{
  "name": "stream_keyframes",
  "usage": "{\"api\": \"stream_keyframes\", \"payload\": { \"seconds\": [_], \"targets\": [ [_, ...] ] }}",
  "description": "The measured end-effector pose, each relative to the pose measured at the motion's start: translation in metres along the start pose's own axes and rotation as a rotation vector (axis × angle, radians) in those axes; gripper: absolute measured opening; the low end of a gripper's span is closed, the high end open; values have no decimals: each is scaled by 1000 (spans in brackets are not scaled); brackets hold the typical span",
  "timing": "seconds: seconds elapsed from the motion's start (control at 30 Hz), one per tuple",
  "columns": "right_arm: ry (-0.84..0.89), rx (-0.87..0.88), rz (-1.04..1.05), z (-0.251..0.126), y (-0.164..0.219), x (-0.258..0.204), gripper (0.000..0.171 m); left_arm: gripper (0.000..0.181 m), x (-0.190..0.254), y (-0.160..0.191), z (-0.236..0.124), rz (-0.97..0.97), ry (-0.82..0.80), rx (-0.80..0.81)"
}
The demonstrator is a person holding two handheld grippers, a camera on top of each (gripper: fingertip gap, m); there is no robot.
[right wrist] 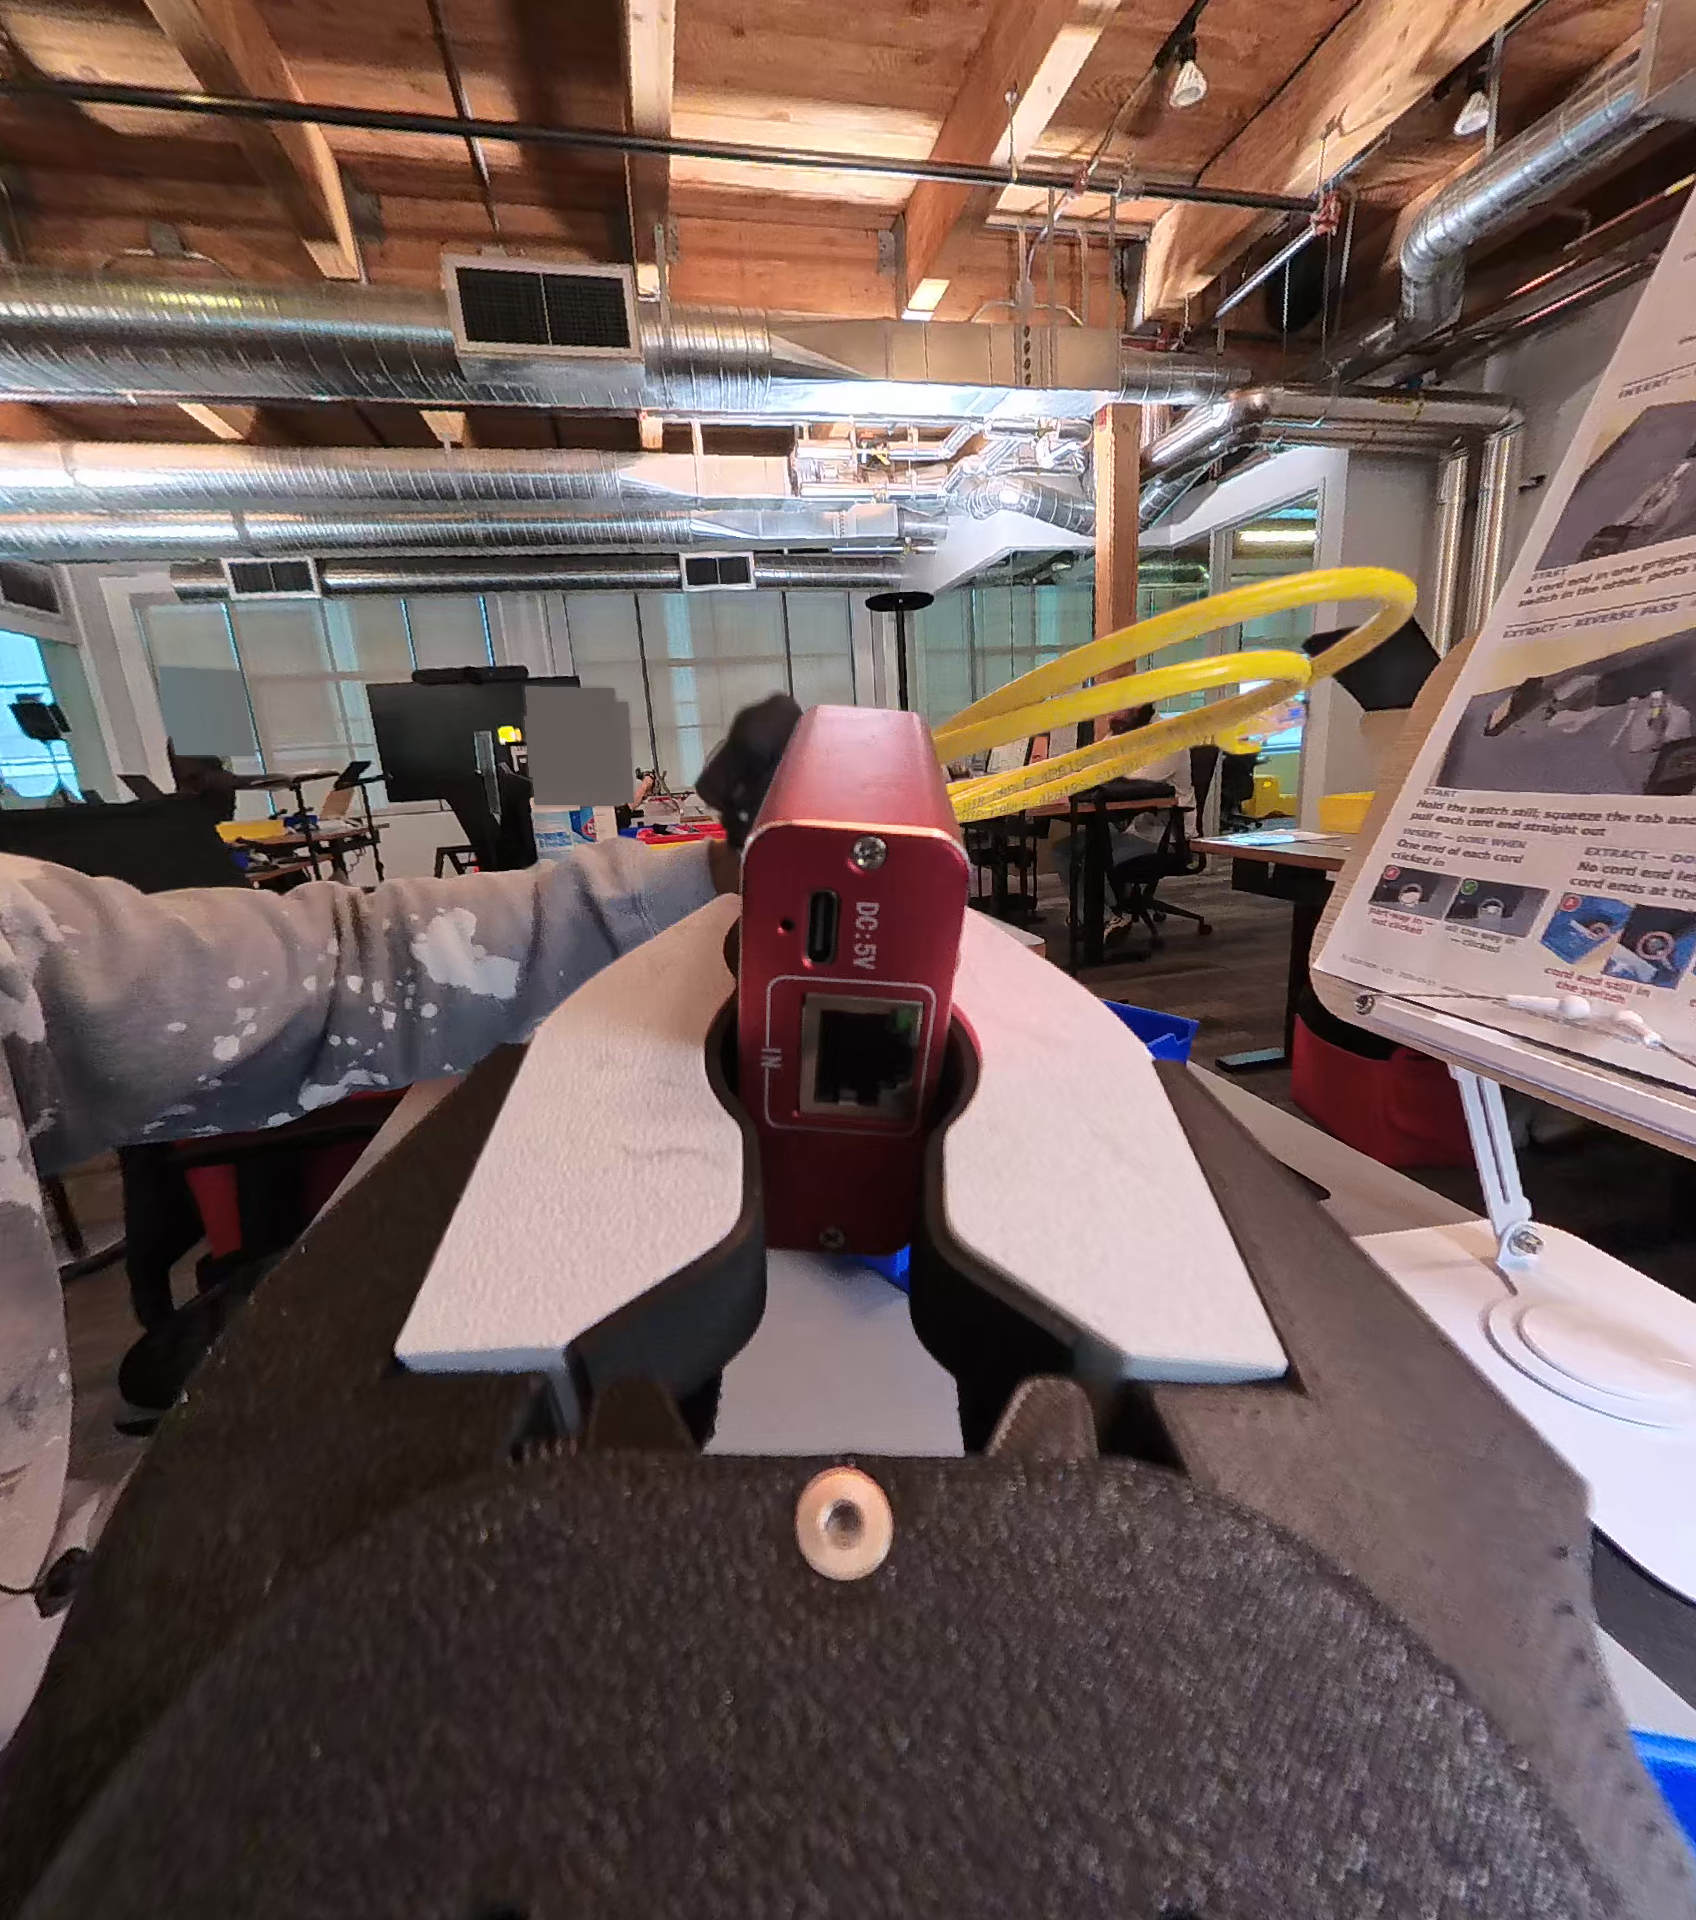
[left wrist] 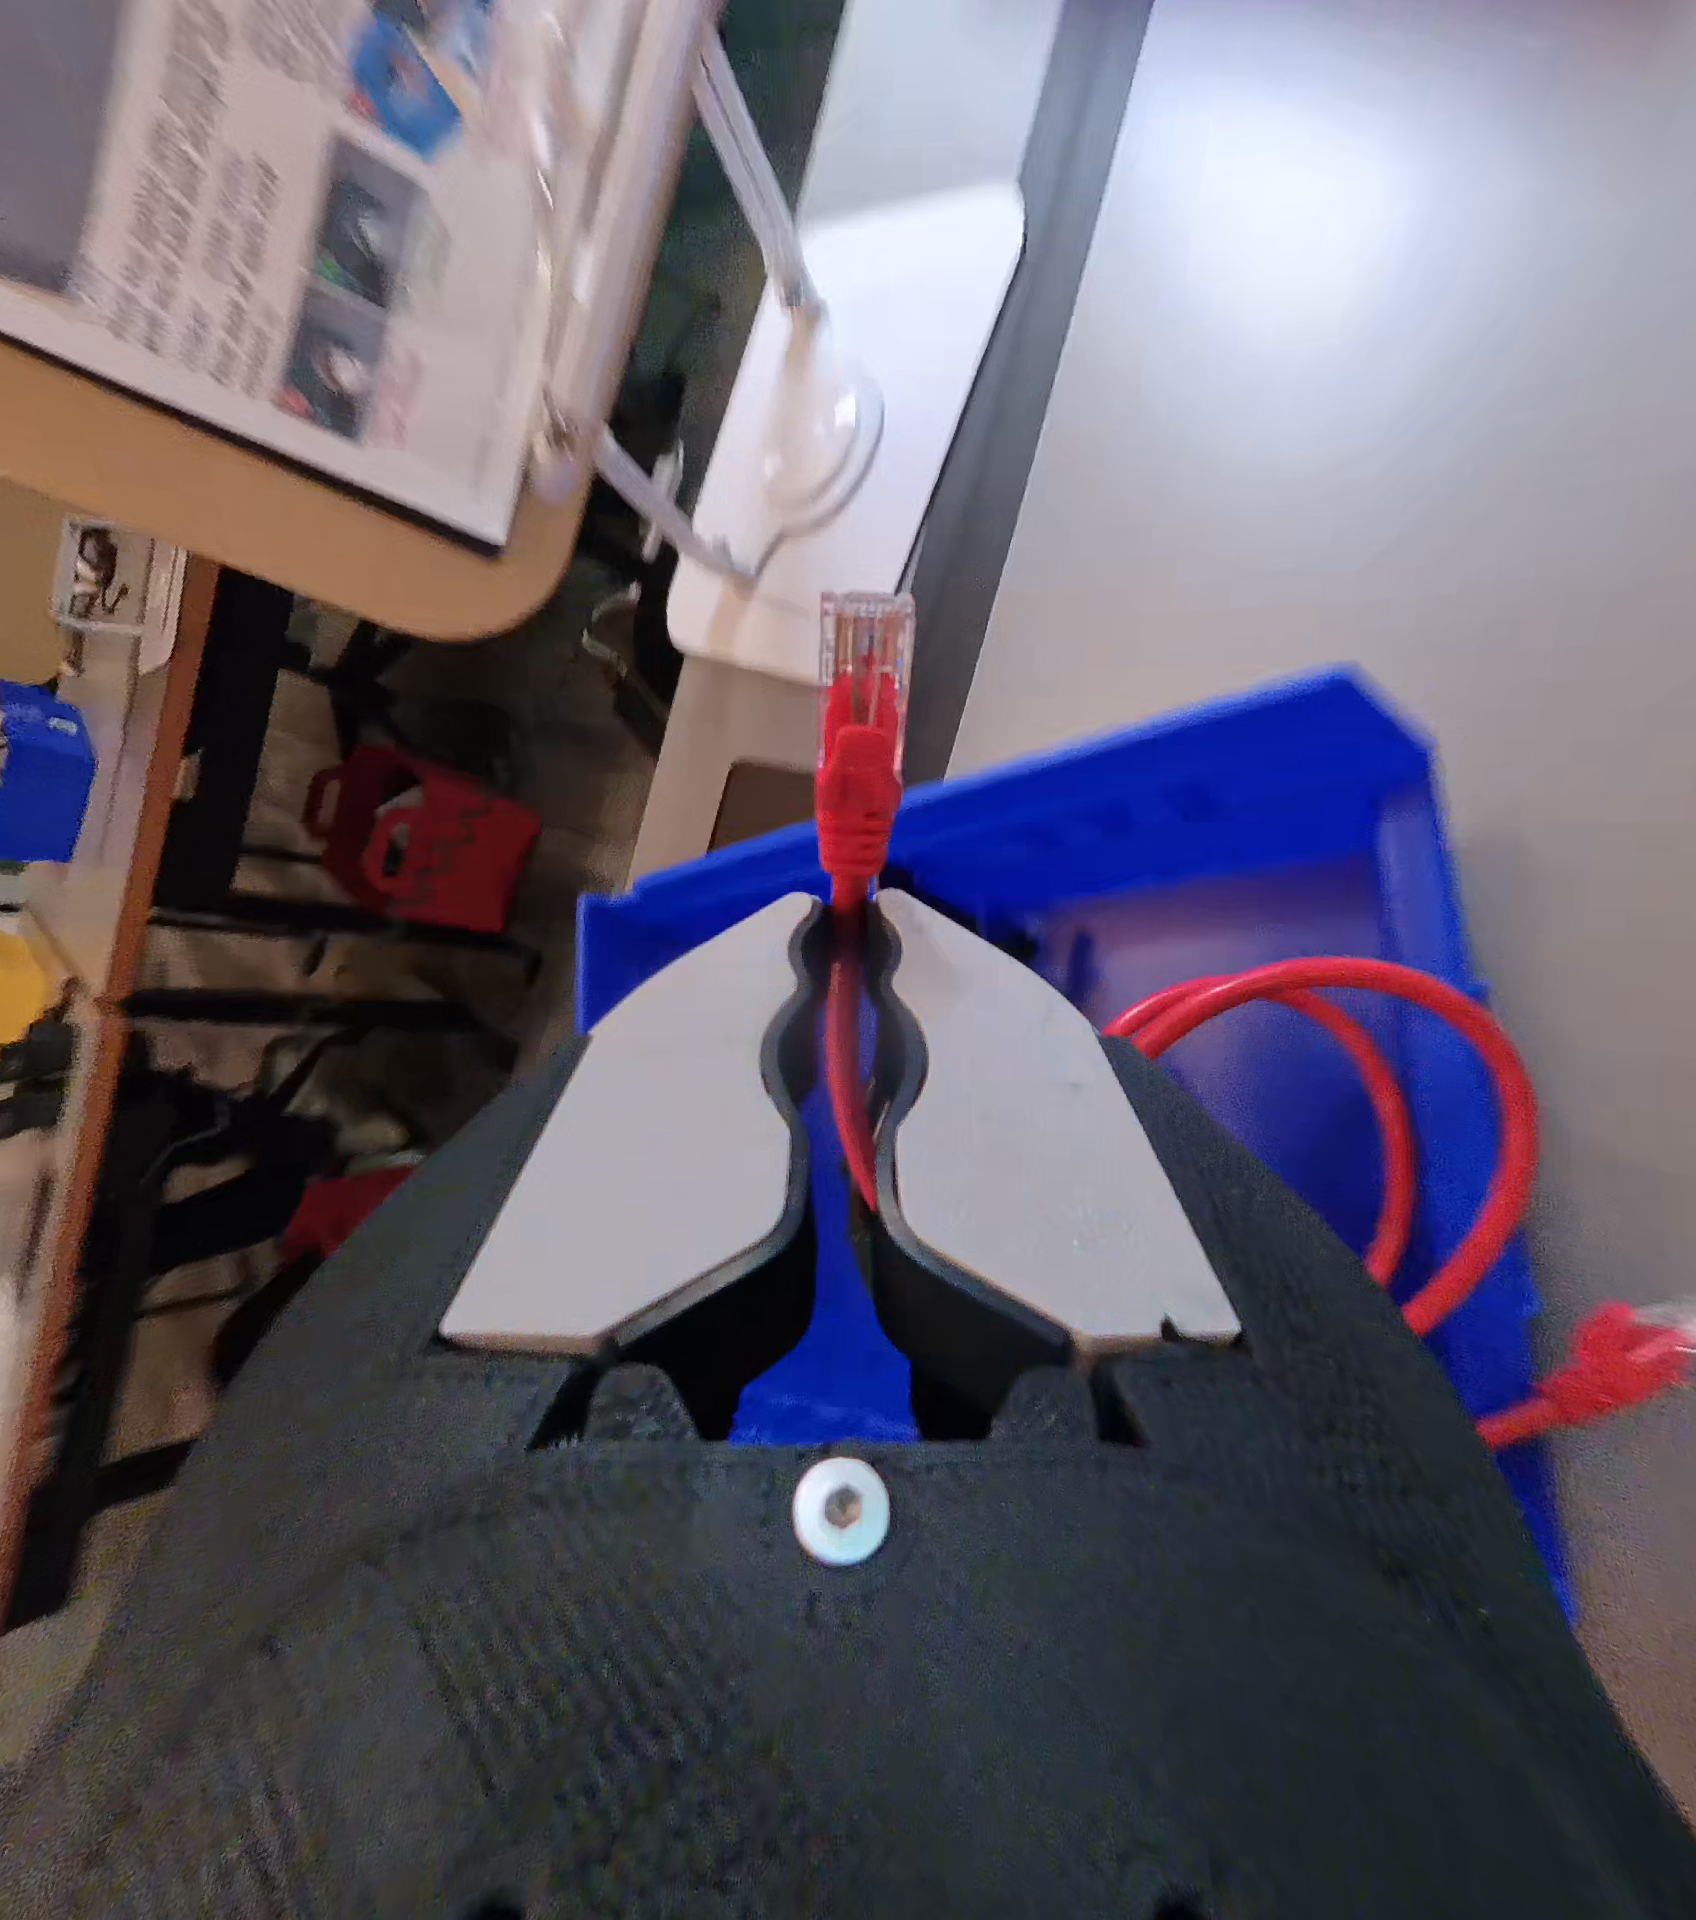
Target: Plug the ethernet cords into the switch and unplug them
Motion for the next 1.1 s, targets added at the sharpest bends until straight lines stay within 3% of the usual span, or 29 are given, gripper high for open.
{"api": "stream_keyframes", "payload": {
  "seconds": [0.03,0.2,0.33,0.47,0.6,0.73,0.9,1.1],
  "targets": [
    [1,-7,-3,0,1,0,28,6,0,-14,-9,-52,21,63],
    [-22,-79,-7,2,12,-2,28,7,36,-97,-58,-240,272,390],
    [-86,-178,-9,9,28,-12,29,6,100,-148,-85,-341,617,556],
    [-184,-342,-26,17,54,-31,28,6,169,-173,-95,-462,1009,652],
    [-289,-474,-22,21,73,-53,28,6,206,-181,-95,-558,1246,745],
    [-320,-507,-11,22,78,-60,28,9,217,-178,-91,-567,1319,802],
    [-311,-537,6,19,87,-56,28,13,210,-173,-71,-622,1136,811],
    [-323,-502,36,22,90,-54,28,11,213,-163,-65,-697,1146,770]
  ]
}}
Point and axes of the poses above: each gripper's, where its closed fingertips meet, z out along the fingers, y out of its underside, x = y × z across the jaws, the point moved 1 cm from there along -z, back along the fingers, and after that the axes turned 6 degrees about -y, right-handed, at the moved point
